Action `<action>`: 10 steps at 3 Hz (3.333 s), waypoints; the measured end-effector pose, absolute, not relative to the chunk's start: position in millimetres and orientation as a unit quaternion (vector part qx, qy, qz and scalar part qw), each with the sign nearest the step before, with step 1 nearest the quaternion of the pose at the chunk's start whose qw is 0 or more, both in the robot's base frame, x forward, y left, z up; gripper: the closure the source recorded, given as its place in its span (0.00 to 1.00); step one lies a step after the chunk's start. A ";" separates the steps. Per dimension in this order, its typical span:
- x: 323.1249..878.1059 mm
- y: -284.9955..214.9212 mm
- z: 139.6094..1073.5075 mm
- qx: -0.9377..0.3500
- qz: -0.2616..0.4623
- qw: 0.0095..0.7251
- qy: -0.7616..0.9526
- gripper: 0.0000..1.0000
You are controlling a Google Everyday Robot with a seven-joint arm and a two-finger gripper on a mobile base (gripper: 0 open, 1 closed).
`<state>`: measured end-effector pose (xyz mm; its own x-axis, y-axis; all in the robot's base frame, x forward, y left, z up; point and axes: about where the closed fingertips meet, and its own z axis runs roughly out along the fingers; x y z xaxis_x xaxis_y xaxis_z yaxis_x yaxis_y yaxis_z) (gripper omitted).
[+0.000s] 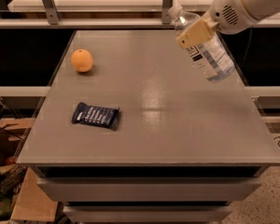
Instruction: Place blue plastic bottle upright
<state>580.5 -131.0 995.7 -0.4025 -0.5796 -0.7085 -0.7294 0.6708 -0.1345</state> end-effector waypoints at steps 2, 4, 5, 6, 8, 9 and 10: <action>573.8 -119.4 1003.8 -0.405 0.132 0.409 0.807 1.00; 570.7 -103.2 998.4 -0.406 0.217 0.466 0.756 1.00; 569.5 -89.9 998.5 -0.412 0.271 0.492 0.718 1.00; 566.9 -77.9 995.5 -0.417 0.317 0.517 0.677 1.00; 564.0 -56.2 978.8 -0.421 0.382 0.550 0.611 1.00; 564.1 -50.6 971.3 -0.419 0.400 0.559 0.593 1.00; 564.6 -48.7 965.4 -0.414 0.409 0.566 0.585 1.00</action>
Offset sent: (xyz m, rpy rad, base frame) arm -0.0054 0.0044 0.0031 0.1234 -0.0552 0.0476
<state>564.6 -48.7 965.4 -0.0174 -0.0214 -0.9996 -0.9462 0.3234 0.0096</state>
